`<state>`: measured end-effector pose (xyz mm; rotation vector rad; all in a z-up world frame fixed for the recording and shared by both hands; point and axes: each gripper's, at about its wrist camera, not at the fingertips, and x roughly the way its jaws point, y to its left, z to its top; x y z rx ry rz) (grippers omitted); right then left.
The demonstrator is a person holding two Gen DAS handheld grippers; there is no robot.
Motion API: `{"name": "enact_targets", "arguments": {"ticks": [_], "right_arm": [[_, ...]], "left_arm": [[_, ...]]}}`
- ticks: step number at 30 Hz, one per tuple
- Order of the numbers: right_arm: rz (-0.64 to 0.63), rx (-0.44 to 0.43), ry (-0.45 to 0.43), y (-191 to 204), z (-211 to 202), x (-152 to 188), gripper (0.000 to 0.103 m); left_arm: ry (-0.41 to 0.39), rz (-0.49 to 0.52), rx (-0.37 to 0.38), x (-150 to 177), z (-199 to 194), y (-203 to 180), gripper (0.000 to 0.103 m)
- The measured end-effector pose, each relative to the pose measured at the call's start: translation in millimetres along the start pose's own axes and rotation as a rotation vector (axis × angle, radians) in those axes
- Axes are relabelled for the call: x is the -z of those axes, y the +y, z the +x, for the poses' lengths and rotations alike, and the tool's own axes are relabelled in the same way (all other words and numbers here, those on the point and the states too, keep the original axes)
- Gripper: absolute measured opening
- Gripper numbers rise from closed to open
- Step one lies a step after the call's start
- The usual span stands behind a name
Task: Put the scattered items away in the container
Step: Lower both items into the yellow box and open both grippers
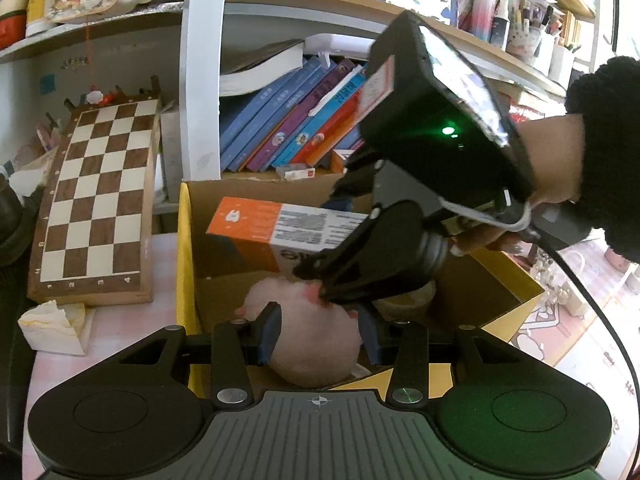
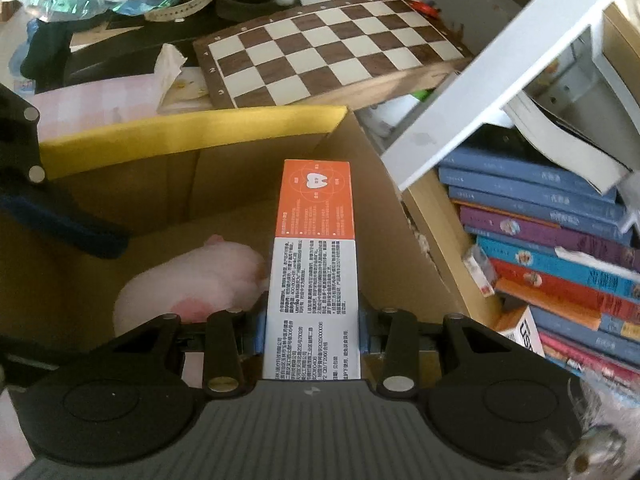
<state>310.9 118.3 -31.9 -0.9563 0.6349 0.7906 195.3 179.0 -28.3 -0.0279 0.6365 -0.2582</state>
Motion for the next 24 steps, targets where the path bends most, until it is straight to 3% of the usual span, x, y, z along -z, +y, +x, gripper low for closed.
{"name": "enact_targets", "arguments": {"ticks": [4,6,10,19,24], "right_arm": [[-0.104,0.028,-0.01,6,5,-3,0.038],[-0.156,0.042,-0.015,8,8,-5,0.05],[-0.185,0.084,-0.043,7,0,-5,0.058],[0.005,0.083,-0.072,-12,-28,0,0.062],[0.177,0.094,-0.087,-18,-47,6,0.062]], "left_arm": [[0.003,0.007,0.0,0,0,-2,0.042],[0.002,0.01,0.0,0,-1,-2,0.042],[-0.005,0.01,-0.003,-1,-3,-3,0.043],[-0.029,0.03,0.002,-4,-14,-11,0.043],[-0.046,0.038,-0.006,-4,-24,-15,0.044]]}}
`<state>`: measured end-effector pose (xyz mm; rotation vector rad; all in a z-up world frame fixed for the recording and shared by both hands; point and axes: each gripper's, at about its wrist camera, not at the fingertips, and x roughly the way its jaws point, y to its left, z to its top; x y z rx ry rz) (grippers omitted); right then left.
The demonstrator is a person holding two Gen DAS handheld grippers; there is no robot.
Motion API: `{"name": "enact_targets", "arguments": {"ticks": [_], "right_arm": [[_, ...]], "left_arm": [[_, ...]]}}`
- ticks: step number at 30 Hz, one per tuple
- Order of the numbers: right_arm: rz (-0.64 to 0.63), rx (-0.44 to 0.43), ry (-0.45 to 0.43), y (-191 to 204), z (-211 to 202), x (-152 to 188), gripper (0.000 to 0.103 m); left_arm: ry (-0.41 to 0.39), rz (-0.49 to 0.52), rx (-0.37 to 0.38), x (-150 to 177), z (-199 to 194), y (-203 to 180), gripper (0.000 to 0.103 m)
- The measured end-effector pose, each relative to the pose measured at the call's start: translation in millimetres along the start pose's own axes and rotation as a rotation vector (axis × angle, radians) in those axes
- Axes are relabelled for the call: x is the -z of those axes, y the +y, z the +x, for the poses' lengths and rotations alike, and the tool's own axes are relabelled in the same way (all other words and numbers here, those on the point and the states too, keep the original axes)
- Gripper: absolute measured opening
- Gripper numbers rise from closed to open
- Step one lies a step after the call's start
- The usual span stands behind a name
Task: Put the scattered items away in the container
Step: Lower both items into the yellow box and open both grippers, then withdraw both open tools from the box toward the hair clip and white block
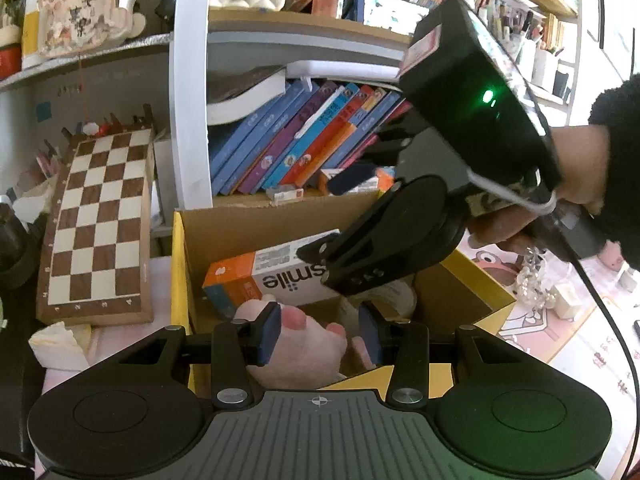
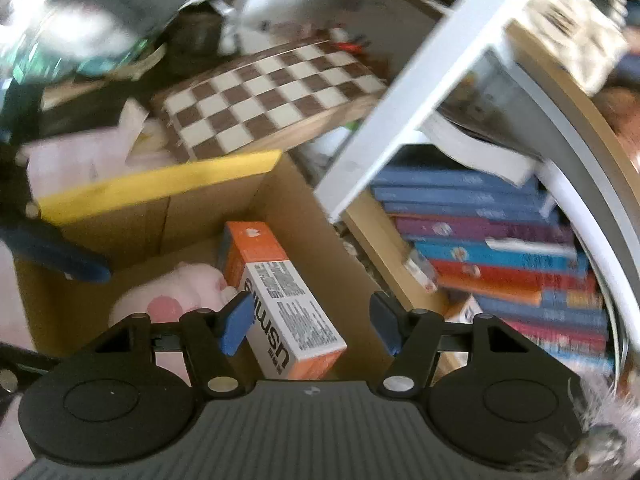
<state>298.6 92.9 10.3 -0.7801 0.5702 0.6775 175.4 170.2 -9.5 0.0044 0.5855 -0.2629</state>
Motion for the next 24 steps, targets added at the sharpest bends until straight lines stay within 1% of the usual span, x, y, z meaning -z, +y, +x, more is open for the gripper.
{"name": "enact_targets", "arguments": {"ticks": [1,2,5,11,14,16,22,24], "right_arm": [[0.039,0.007,-0.003,-2,-6,1,0.062],[0.077,0.014,-0.006,-4,-11,3,0.062],[0.191,0.035,-0.015,-10,-28,7,0.062],[0.322,0.045,-0.048,-10,-62,23,0.062],[0.387,0.05,-0.065,-10,-79,31,0.062],[0.43,0.053,-0.076,-10,-90,36,0.062],[0.495,0.068,-0.085,-1,-112,54,0.062],[0.513,0.073,-0.087,2,-119,60,0.063]], "left_arm": [[-0.003,0.0,-0.003,0,-2,-1,0.045],[-0.006,0.001,-0.006,0,-5,-2,0.049],[-0.016,0.002,-0.014,1,-12,-4,0.05],[-0.035,0.005,-0.03,3,-27,-8,0.053],[-0.045,0.006,-0.039,3,-34,-10,0.061],[-0.048,0.002,-0.043,5,-38,-11,0.062],[-0.055,-0.007,-0.052,9,-50,-15,0.064],[-0.056,-0.007,-0.055,10,-53,-17,0.068]]}}
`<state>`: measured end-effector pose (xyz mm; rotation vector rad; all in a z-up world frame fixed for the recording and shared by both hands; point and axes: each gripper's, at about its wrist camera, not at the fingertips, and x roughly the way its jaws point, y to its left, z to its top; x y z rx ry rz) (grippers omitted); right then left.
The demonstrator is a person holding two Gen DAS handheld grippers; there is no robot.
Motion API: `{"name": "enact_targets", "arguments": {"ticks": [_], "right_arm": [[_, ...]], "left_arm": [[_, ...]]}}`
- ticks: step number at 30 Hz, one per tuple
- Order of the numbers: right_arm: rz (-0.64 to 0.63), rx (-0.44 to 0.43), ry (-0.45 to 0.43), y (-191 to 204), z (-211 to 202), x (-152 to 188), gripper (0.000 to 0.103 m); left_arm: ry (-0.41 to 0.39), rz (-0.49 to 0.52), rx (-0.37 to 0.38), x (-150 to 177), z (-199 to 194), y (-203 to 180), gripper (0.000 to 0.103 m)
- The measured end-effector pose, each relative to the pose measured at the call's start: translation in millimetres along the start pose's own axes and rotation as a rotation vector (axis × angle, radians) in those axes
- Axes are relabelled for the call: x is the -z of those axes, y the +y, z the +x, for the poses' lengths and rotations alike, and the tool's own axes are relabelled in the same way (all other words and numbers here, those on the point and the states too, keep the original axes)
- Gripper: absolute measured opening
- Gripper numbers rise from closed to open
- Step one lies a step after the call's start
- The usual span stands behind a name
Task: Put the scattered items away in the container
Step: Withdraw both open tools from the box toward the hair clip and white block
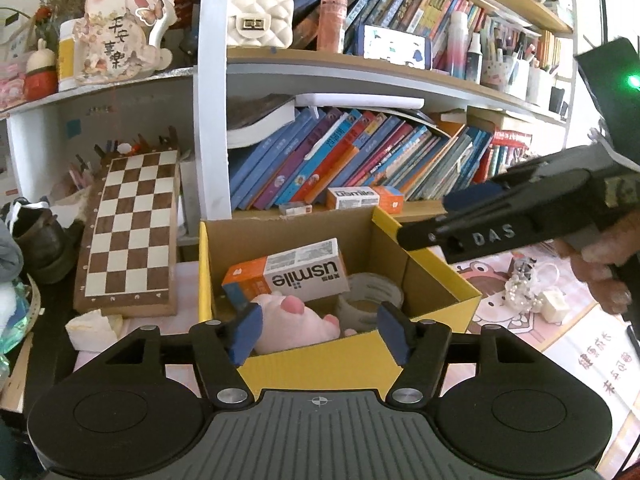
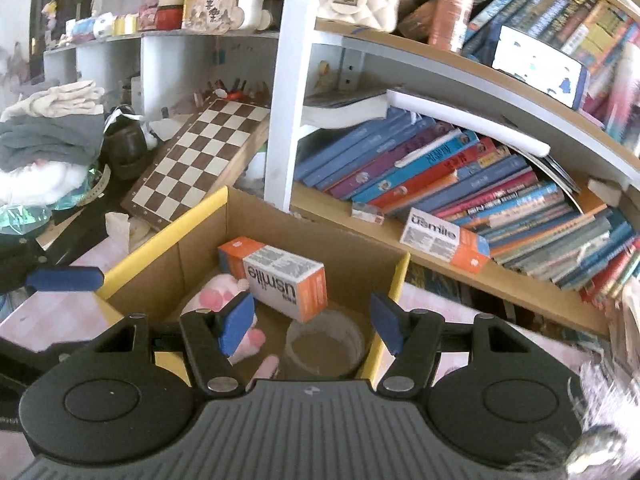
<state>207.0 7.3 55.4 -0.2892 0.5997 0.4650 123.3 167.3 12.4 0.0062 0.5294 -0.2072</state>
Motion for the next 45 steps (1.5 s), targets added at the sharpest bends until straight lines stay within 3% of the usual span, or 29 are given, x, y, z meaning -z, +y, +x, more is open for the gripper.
{"name": "enact_targets", "arguments": {"ticks": [12,25,35,45], "right_arm": [[0.076,0.025,0.022,8,-26,40,0.067],[0.154,0.048,0.091,12,-40,87,0.069],[0.179,0.064,0.113,23,-47,106,0.07],[0.203,0.086,0.133,30,-52,120,0.079]], "left_arm": [[0.011,0.006,-0.013,9,-16,-9,0.08],[0.058,0.021,-0.004,27,-23,-18,0.084],[0.09,0.02,0.001,38,-24,-23,0.085],[0.132,0.02,0.013,50,-21,-30,0.085]]}}
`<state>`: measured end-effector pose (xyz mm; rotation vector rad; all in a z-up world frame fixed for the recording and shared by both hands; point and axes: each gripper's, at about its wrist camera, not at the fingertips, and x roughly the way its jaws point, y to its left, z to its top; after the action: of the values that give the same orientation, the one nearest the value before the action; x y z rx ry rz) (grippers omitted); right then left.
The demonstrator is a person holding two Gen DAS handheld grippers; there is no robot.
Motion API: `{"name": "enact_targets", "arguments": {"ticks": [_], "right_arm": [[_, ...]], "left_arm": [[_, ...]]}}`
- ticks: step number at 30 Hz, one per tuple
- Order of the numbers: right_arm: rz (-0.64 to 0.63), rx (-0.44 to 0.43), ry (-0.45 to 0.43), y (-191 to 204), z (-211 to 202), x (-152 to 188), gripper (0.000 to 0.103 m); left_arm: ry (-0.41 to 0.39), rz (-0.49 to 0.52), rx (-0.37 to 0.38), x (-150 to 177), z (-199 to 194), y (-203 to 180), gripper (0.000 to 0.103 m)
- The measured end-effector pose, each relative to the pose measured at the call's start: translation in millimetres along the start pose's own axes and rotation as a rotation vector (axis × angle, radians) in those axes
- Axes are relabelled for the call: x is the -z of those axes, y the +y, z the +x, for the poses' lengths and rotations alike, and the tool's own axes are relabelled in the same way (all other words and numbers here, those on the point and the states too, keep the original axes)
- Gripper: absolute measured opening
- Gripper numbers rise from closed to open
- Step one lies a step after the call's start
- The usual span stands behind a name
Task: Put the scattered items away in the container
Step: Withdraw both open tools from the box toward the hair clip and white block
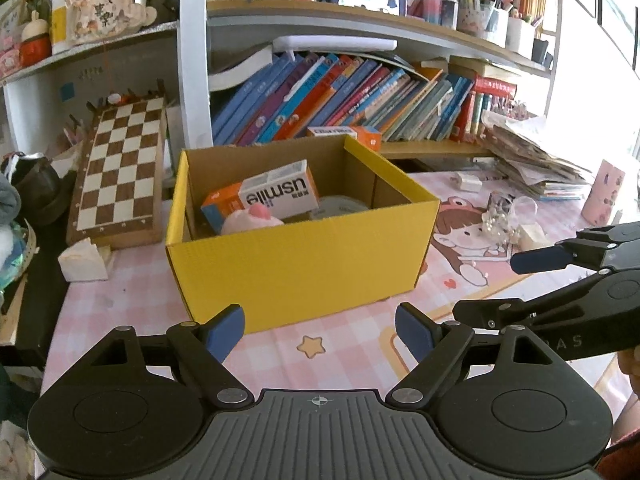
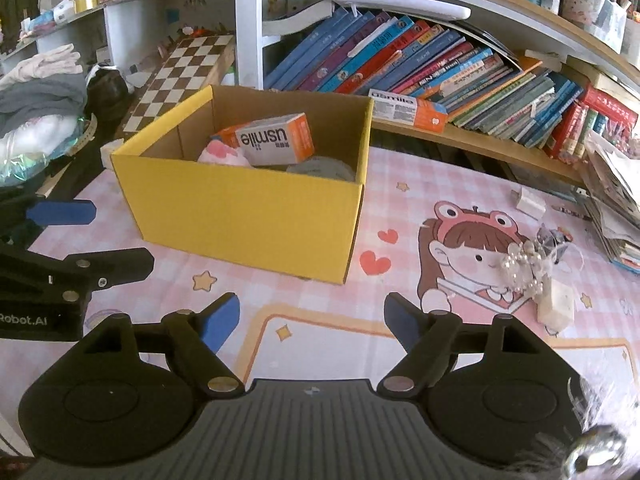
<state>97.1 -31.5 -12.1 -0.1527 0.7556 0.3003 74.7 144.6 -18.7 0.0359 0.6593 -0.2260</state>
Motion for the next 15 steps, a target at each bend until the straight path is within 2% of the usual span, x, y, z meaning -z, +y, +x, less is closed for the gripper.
{"name": "enact_targets", "arguments": {"ticks": [4,7,15], "right_arm": [[0.009,0.012,0.007,1,-1,5,0.081],[0.016,0.021,0.013,1,-2,9,0.084],[0.054,0.044,0.022,-8,-2,14,0.087]], "left_arm": [[0.009,-0.007,0.001,2,2,-1,0.086],[0.006,-0.014,-0.002,3,2,-2,0.093],[0.012,-0.01,-0.003,2,5,-8,0.094]]}}
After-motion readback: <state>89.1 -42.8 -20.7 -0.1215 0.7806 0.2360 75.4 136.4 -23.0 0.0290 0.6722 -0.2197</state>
